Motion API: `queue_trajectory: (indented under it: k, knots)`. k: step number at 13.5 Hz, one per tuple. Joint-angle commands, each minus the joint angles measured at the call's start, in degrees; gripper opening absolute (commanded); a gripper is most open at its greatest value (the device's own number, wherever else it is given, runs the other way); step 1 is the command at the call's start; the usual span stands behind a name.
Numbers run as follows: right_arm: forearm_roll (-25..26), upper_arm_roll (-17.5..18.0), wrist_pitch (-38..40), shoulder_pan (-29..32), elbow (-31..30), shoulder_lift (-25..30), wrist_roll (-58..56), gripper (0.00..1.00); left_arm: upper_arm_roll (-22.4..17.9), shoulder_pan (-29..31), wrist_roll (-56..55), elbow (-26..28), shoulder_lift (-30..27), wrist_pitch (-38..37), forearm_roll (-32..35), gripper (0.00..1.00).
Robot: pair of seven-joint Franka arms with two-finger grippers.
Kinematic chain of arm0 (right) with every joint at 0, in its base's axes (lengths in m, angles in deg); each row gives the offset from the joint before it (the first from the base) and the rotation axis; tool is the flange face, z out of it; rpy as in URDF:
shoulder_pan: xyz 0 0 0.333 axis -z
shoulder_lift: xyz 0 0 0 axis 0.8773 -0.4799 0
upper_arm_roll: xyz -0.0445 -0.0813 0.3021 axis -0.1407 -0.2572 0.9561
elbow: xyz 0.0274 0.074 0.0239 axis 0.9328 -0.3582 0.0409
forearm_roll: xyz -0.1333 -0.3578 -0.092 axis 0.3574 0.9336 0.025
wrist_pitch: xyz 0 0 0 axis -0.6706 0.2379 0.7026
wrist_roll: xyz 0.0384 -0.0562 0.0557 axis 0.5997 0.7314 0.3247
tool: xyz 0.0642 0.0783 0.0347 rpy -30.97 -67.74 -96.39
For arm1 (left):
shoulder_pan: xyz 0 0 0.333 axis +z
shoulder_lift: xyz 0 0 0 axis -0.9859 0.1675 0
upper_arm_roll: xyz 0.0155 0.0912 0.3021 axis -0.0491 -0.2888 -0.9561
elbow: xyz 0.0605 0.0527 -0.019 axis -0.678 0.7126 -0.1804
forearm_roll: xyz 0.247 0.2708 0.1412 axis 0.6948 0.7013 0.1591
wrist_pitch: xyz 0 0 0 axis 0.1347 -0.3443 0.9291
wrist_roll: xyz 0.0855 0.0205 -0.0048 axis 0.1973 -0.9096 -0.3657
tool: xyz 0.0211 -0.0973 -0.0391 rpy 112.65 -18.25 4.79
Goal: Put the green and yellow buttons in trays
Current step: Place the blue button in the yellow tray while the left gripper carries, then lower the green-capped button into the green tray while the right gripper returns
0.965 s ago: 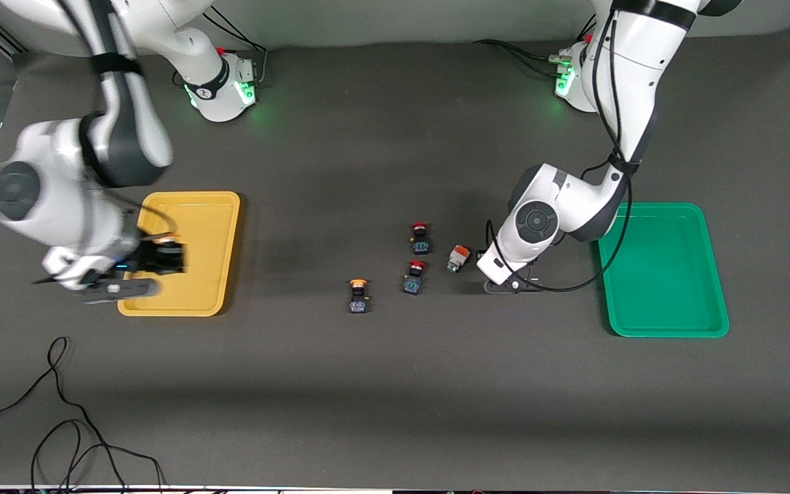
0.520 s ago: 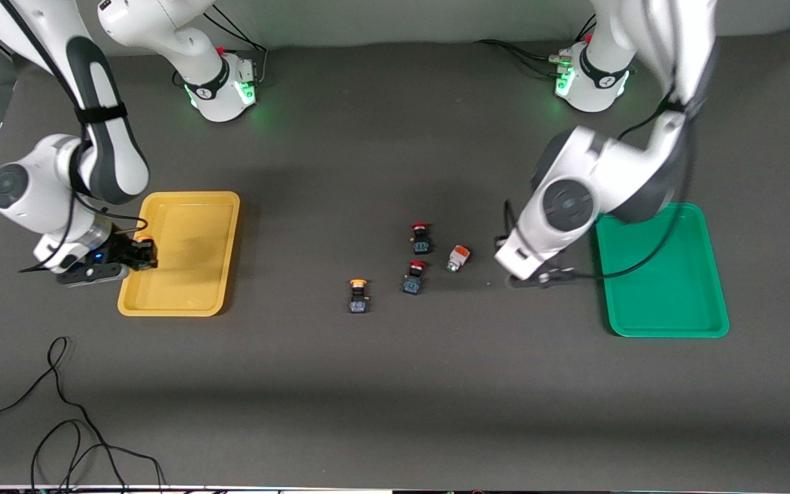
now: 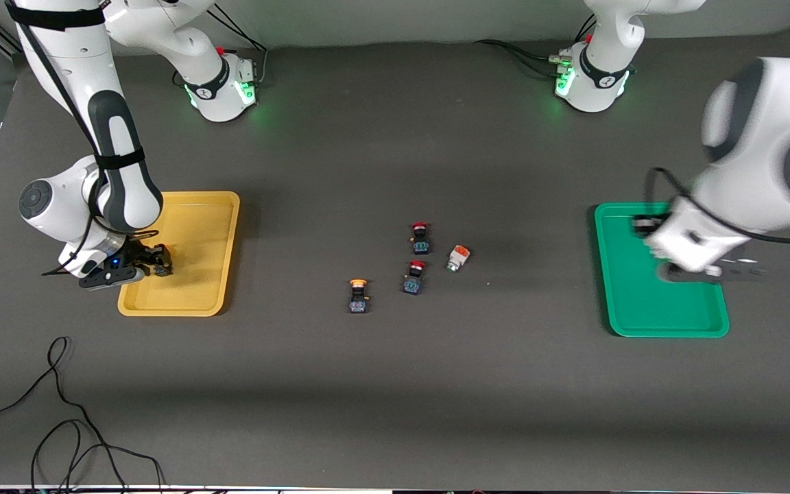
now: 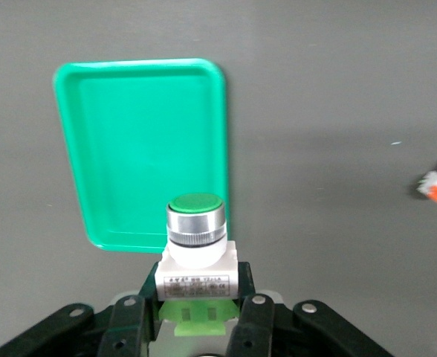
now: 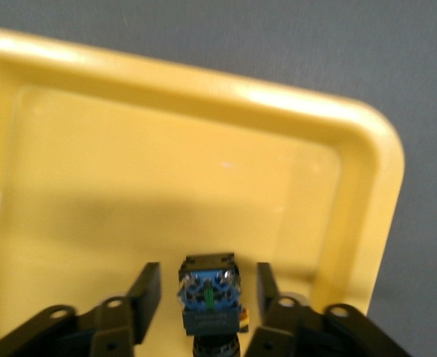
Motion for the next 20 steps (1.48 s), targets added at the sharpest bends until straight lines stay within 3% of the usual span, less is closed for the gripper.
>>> queue_trajectory:
  k: [1, 3, 5, 7, 12, 14, 17, 19, 20]
  knots:
    - [-1.67, -0.36, 3.84, -0.59, 3.97, 0.77, -0.81, 1.0, 0.95, 7.33, 8.36, 3.1, -0.65, 3.12, 0.69, 0.0]
    - [0.33, -1.76, 10.08, -0.85, 9.85, 0.68, -0.29, 1.0, 0.86, 11.9, 14.52, 8.98, -1.26, 10.14, 0.69, 0.0]
    - [9.61, -2.12, 17.01, -0.77, 17.4, 0.42, 7.75, 1.0, 0.86, 15.69, 18.48, 16.62, -1.35, 19.97, 0.69, 0.0]
    - [15.27, -1.68, 25.62, -0.85, 25.48, -0.11, 15.07, 1.0, 0.77, 17.55, 19.38, 23.84, -1.44, 29.03, 0.69, 0.0]
    - [14.94, 0.16, 29.36, -9.18, 34.56, -5.46, 32.72, 1.0, 0.42, 18.69, 19.29, 40.63, 0.57, 53.72, 1.13, 0.0]
    - [14.94, 3.83, 29.35, -11.48, 38.69, -8.54, 42.03, 1.0, 0.42, 19.66, 19.21, 43.37, 3.46, 60.69, 1.13, 0.0]
    - [14.94, 13.84, 29.09, -11.67, 44.57, -12.57, 55.83, 1.0, 0.24, 21.07, 19.47, 43.47, 6.64, 63.35, 1.22, 0.0]
    - [15.64, 17.73, 29.0, -12.01, 51.07, -18.01, 65.15, 1.0, 0.33, 21.07, 19.56, 43.38, 6.73, 63.09, 1.22, 0.0]
    - [15.55, 18.18, 28.92, -12.8, 53.19, -19.78, 68.59, 1.0, 0.24, 20.81, 19.56, 43.38, 6.73, 63.0, 1.22, 0.51]
